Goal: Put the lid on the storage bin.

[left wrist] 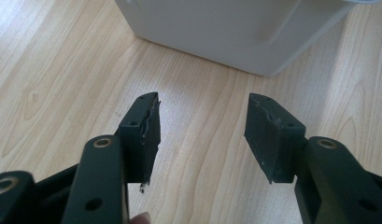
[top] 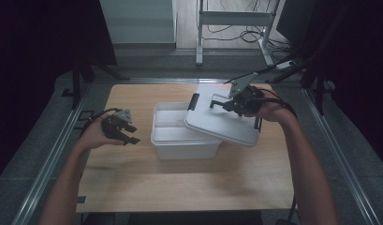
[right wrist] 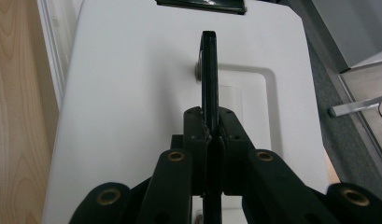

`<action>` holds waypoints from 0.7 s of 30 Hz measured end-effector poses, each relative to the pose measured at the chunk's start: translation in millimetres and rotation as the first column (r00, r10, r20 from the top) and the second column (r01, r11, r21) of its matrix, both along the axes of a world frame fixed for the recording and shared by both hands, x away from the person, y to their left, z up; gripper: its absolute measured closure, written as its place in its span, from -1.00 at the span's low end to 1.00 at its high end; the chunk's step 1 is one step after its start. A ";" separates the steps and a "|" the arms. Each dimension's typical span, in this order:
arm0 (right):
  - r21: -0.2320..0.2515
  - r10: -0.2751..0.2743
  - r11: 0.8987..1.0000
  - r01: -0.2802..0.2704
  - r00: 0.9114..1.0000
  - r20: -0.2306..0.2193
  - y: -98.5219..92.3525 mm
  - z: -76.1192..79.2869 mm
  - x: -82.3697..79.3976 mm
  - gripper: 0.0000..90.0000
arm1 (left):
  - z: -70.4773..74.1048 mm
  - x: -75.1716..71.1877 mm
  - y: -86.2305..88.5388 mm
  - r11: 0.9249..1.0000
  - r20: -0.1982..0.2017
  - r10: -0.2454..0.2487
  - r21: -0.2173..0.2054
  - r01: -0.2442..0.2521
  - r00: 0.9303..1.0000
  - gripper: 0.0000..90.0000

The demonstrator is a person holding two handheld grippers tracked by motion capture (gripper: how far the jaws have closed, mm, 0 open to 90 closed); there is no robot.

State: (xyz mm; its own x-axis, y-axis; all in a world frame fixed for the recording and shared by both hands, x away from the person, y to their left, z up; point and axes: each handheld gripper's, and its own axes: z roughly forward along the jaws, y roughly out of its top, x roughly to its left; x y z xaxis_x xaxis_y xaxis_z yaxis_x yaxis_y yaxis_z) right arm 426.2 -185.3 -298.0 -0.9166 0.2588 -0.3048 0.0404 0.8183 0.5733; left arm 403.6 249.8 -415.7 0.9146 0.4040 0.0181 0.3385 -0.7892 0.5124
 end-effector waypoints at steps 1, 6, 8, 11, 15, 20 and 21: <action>0.003 0.008 1.000 -0.008 1.000 -0.004 2.8 -0.3 0.7 0.85 | -0.3 0.0 0.0 1.000 0.000 -0.001 0.001 0.001 1.000 0.03; -0.003 0.028 1.000 -0.028 1.000 0.000 14.8 -0.4 3.8 0.85 | -1.1 -0.7 0.5 1.000 -0.004 0.002 0.001 -0.002 1.000 0.02; -0.003 0.041 0.999 -0.041 0.999 0.000 18.7 -1.2 5.0 0.85 | -1.2 -0.9 1.3 1.000 -0.003 0.002 0.001 -0.002 1.000 0.02; 0.002 0.059 0.998 -0.059 0.998 -0.001 23.6 -3.6 6.7 0.85 | -1.9 -1.2 2.3 1.000 -0.004 0.005 0.003 -0.005 1.000 0.02; 0.000 0.075 0.997 -0.075 0.997 0.004 29.5 -6.5 9.1 0.85 | -2.9 -1.7 2.6 1.000 -0.005 0.007 0.005 -0.007 1.000 0.02; 0.005 0.107 0.994 -0.107 0.994 -0.004 39.5 -8.7 12.6 0.85 | -3.7 -1.7 2.0 1.000 -0.008 0.011 0.005 -0.011 1.000 0.02; 0.001 0.114 0.993 -0.114 0.993 -0.010 41.9 -8.5 13.5 0.85 | -3.6 -1.7 1.9 1.000 -0.008 0.010 0.005 -0.010 1.000 0.03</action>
State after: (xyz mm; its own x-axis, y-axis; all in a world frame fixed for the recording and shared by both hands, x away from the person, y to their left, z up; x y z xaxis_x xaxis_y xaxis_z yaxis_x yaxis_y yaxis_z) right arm 439.7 -143.5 -306.5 -0.9431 0.1526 -0.2955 -0.0474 0.8178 0.5735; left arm 401.9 251.7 -419.3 0.9105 0.4133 0.0125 0.3508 -0.7881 0.5059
